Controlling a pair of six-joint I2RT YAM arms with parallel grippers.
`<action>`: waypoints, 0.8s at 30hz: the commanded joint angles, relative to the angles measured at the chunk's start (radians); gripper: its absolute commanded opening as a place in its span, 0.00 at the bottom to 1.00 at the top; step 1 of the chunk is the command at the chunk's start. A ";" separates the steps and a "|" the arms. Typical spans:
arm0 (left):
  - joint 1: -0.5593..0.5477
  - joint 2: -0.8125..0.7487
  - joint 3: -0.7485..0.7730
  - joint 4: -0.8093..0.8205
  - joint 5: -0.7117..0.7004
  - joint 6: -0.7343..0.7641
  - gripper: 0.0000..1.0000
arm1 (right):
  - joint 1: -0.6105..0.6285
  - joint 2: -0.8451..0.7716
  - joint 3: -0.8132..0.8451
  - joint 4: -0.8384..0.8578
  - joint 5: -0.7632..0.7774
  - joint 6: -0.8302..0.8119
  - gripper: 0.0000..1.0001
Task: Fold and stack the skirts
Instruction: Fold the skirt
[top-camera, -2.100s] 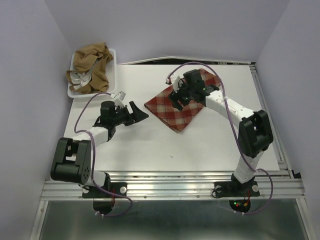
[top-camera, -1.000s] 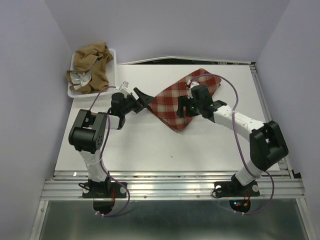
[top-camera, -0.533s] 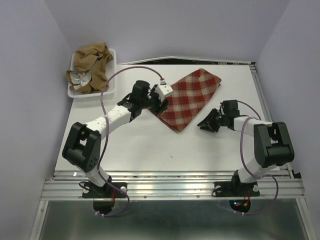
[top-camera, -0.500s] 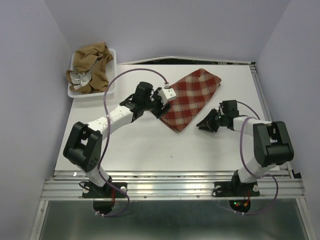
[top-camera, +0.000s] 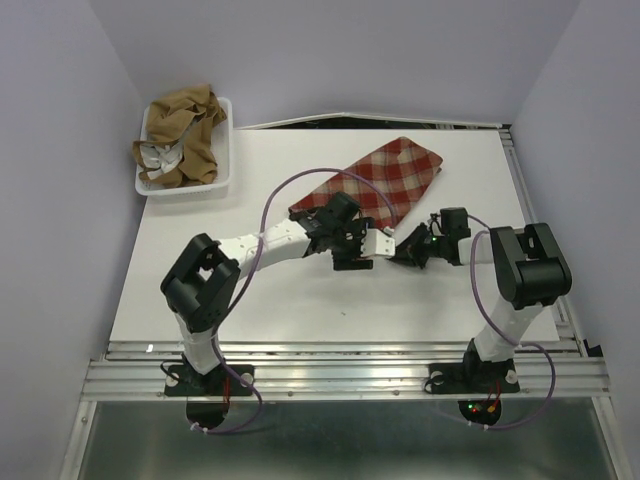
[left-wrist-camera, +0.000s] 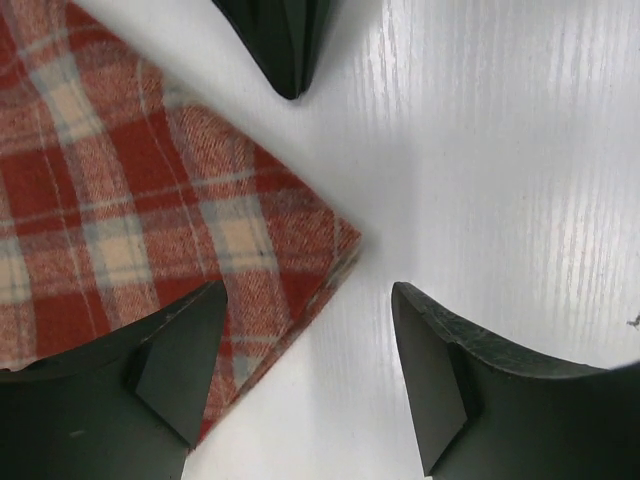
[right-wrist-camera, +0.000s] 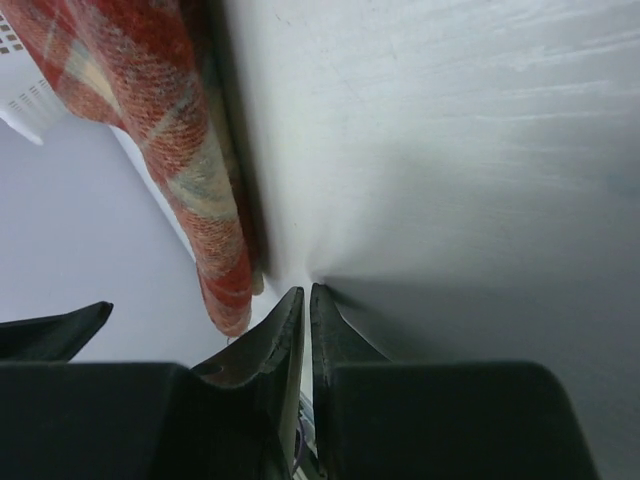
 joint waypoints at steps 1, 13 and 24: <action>-0.039 0.044 0.061 0.002 -0.040 0.036 0.77 | -0.004 0.025 -0.008 0.090 -0.025 0.030 0.12; -0.054 0.171 0.172 0.037 -0.096 -0.017 0.50 | 0.016 0.062 -0.011 0.147 -0.051 0.080 0.13; 0.003 0.116 0.250 -0.004 -0.063 -0.066 0.00 | 0.083 0.078 -0.018 0.273 -0.085 0.197 0.12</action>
